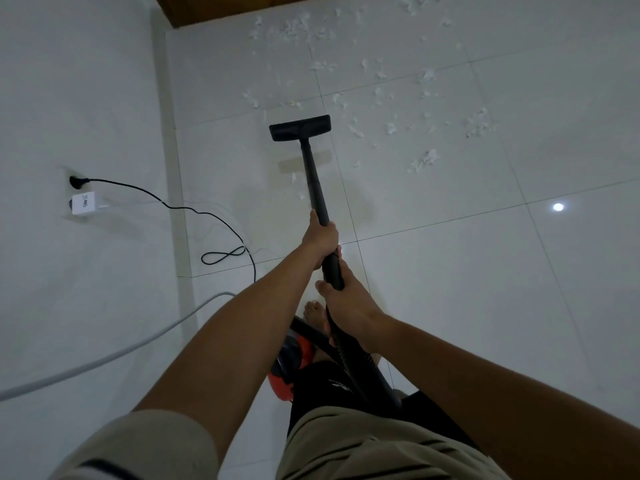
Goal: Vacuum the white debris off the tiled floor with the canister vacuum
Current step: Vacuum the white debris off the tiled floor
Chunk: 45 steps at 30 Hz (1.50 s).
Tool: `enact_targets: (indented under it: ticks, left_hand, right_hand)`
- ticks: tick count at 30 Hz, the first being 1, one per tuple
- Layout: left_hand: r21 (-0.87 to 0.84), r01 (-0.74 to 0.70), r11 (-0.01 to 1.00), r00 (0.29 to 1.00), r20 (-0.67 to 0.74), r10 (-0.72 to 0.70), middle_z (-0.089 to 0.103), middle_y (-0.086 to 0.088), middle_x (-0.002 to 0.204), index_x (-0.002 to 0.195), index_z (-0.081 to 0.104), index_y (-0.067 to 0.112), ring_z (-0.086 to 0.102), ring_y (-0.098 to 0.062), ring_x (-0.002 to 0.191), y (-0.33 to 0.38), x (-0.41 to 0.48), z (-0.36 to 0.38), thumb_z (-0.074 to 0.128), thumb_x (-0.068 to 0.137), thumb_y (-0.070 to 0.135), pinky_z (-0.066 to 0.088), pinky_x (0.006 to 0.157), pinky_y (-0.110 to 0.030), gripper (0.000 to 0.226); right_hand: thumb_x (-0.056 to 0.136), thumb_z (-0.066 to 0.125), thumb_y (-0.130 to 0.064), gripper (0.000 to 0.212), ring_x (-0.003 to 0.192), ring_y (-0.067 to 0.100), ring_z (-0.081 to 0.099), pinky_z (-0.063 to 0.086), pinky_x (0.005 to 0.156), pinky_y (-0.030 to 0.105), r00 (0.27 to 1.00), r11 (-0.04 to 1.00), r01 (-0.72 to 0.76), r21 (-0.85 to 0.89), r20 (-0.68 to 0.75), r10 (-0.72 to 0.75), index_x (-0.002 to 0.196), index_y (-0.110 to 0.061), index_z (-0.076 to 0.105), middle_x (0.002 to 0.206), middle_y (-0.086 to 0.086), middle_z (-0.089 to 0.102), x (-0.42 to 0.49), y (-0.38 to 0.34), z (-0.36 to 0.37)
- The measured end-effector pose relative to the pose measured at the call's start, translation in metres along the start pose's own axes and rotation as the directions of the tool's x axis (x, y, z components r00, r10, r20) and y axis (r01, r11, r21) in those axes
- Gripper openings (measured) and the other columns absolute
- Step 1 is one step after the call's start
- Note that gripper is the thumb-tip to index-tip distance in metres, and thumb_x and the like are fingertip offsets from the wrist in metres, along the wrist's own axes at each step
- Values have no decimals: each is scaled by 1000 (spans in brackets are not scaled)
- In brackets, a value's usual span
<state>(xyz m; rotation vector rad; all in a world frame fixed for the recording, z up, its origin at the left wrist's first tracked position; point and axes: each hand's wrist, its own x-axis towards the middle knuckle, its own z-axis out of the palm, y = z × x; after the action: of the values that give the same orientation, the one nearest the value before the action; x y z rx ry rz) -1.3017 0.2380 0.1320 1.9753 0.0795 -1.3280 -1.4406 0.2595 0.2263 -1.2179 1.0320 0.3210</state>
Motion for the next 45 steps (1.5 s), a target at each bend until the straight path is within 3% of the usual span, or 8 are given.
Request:
enact_targets:
  ticks: [4,11,16,23,30,35,40,45]
  left_hand:
    - [1,-13,1000,1000,-16,13,57,-8,78,162,-1,36,55,-17,56,-7,0,-2,39,108,21,52,53,-32,69]
    - [-21,-1,1000,999,-42,0,57,-8,83,162,0,36,54,-15,56,-10,4,-9,39,108,22,50,49,-29,68]
    - [-74,29,997,999,-25,-31,57,-10,81,161,1,40,53,-16,55,-13,11,-11,38,108,21,54,53,-31,68]
    - [-63,80,995,995,67,-76,55,-10,76,161,-6,41,51,-16,53,-28,17,-9,36,108,18,53,46,-27,71]
    - [-15,54,998,998,37,-53,56,-12,77,159,-8,45,55,-19,56,-58,34,-11,36,109,28,59,70,-42,68]
    - [-11,-10,1000,1000,18,10,58,-11,78,158,-7,47,55,-18,56,-76,47,-8,36,110,31,57,62,-37,67]
    - [-83,-7,997,1000,-4,6,58,-11,82,158,-5,50,55,-19,56,-90,36,9,38,109,30,56,61,-37,68]
    - [-109,-101,989,995,-37,98,54,-9,78,159,-7,46,52,-17,53,-77,15,20,37,110,29,54,52,-34,68]
  right_hand:
    - [110,44,-28,58,41,12,56,51,46,29,999,999,-38,34,39,37,161,-37,18,66,7,59,-5,-2,-1]
    - [110,44,-26,58,43,14,57,51,44,27,994,993,-76,92,88,68,160,-41,20,62,8,58,1,-4,2]
    - [108,47,-26,57,53,21,63,60,56,38,970,967,-188,172,186,156,155,-49,24,73,14,60,3,-3,1]
    - [109,42,-31,52,46,17,54,51,50,31,987,988,-150,42,65,147,156,-44,25,70,11,56,17,18,14]
    - [111,39,-35,48,43,9,51,47,42,23,997,996,-83,-24,-9,82,156,-45,24,71,7,54,24,44,31]
    - [112,37,-35,52,42,10,55,50,43,22,997,996,-73,-49,-4,72,159,-45,17,71,7,57,40,66,37]
    - [110,43,-26,53,61,28,67,62,60,39,995,995,-91,31,55,89,157,-41,23,73,10,64,32,77,23]
    - [110,41,-22,51,49,19,55,53,49,34,999,997,-23,76,40,20,155,-43,29,61,5,59,19,83,8]
